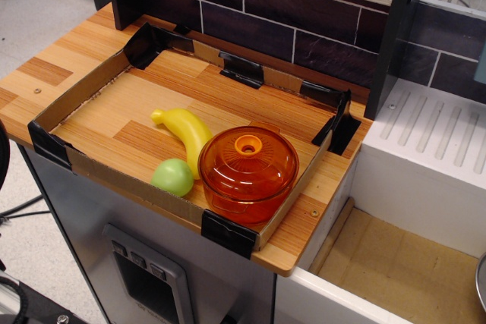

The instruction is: Take lid off pot

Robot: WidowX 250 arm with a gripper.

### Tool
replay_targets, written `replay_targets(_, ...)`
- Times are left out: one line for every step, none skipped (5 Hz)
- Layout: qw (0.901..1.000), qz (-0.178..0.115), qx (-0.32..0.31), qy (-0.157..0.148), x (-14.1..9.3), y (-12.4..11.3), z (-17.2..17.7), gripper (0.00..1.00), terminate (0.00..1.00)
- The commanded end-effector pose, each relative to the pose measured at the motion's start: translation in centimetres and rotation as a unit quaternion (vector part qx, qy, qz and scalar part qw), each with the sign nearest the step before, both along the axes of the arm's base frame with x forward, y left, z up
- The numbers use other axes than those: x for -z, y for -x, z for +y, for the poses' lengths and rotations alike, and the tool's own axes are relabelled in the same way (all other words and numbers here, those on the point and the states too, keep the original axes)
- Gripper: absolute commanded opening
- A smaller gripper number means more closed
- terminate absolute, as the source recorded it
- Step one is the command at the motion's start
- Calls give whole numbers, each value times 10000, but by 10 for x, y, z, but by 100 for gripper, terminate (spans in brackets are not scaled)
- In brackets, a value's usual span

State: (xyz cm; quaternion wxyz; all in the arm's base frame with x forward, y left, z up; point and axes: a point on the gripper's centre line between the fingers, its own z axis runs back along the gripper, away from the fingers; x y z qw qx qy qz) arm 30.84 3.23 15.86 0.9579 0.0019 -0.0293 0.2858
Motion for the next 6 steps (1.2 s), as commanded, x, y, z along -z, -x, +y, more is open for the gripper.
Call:
replay_targets(9986,-306,379,-226,11,34,-24,100,0)
replay_targets(9979,-301,471,-319,29,39,-24,100,0)
replay_targets(9973,-288,553,-397,42,44,-27,100,0)
replay_targets(9967,-297,548,-519,53,44,-27,100,0)
replay_targets(9964,-201,619,-550,65,46,-32,100,0)
replay_targets(9958,-191,663,-606,74,47,-37,100,0)
